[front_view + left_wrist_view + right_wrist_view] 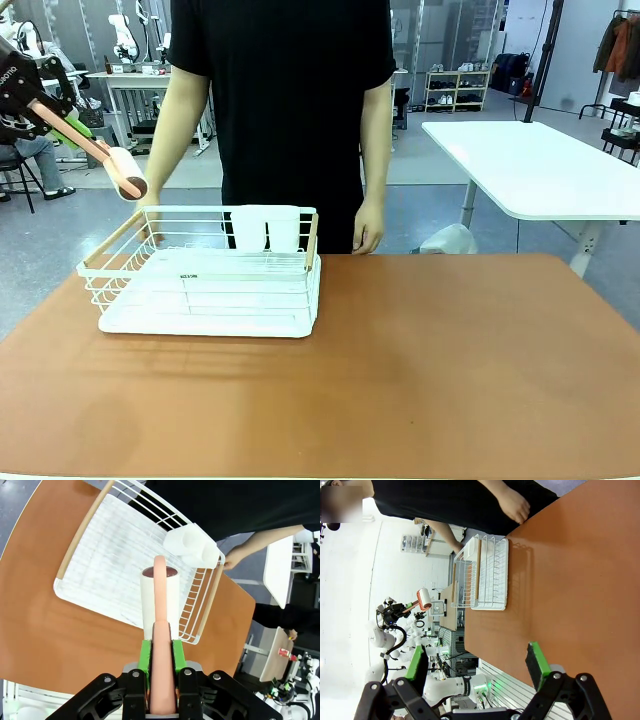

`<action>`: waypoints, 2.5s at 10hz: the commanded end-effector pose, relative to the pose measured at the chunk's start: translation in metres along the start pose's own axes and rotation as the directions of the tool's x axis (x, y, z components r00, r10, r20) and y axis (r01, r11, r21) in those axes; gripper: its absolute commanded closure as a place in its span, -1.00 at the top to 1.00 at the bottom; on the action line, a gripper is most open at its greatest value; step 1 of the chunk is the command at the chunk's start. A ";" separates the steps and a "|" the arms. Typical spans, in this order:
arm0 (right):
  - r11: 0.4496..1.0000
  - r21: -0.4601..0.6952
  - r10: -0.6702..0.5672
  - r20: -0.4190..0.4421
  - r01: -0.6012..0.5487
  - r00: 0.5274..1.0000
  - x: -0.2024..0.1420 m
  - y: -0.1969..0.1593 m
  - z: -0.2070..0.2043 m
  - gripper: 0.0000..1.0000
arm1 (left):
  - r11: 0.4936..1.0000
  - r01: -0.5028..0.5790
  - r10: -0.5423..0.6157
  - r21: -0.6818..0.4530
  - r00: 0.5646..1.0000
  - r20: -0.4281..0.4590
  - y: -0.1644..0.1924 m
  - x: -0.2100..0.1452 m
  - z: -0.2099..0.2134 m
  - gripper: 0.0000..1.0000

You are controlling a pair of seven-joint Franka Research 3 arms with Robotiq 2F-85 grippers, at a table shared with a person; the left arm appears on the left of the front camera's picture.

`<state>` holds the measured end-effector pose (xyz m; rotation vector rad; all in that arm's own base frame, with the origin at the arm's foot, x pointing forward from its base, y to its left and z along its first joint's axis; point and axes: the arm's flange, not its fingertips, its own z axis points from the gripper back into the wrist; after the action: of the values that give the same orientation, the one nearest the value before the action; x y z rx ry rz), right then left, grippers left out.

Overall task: Clean the table.
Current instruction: Clean the table with the Lint Roller when the human lifts the Dish drying rack.

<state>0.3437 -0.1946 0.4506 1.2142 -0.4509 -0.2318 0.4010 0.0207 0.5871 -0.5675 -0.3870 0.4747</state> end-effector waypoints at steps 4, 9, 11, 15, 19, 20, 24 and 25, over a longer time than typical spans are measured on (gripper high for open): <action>1.000 0.011 -0.006 0.005 0.006 1.000 -0.005 0.003 0.000 1.00 | 1.000 -0.007 0.007 -0.007 1.000 0.009 0.003 0.002 0.005 -0.58; 1.000 0.011 -0.006 0.005 0.006 1.000 -0.005 0.003 0.000 1.00 | 1.000 -0.007 0.007 -0.007 1.000 0.009 0.003 0.002 0.005 -0.58; 1.000 0.011 -0.006 0.005 0.006 1.000 -0.005 0.003 0.000 1.00 | 1.000 -0.007 0.007 -0.007 1.000 0.009 0.003 0.002 0.005 -0.58; 1.000 0.011 -0.006 0.005 0.006 1.000 -0.005 0.003 0.000 1.00 | 1.000 -0.007 0.007 -0.007 1.000 0.009 0.003 0.002 0.005 -0.58; 1.000 0.011 -0.006 0.005 0.006 1.000 -0.005 0.003 0.000 1.00 | 1.000 -0.007 0.007 -0.007 1.000 0.009 0.003 0.002 0.005 -0.58; 1.000 0.011 -0.006 0.005 0.006 1.000 -0.005 0.003 0.000 1.00 | 1.000 -0.007 0.007 -0.007 1.000 0.009 0.003 0.002 0.005 -0.58; 1.000 0.011 -0.006 0.005 0.006 1.000 -0.005 0.003 0.000 1.00 | 1.000 -0.010 0.011 -0.007 1.000 0.005 0.004 0.002 0.004 -0.58; 1.000 0.011 -0.006 0.005 0.006 1.000 -0.005 0.003 0.000 1.00 | 0.986 0.146 -0.143 0.076 0.989 -0.037 -0.013 0.019 0.012 -0.58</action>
<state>0.3437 -0.1946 0.4505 1.2142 -0.4509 -0.2318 0.4025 0.0251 0.5905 -0.5393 -0.3879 0.4451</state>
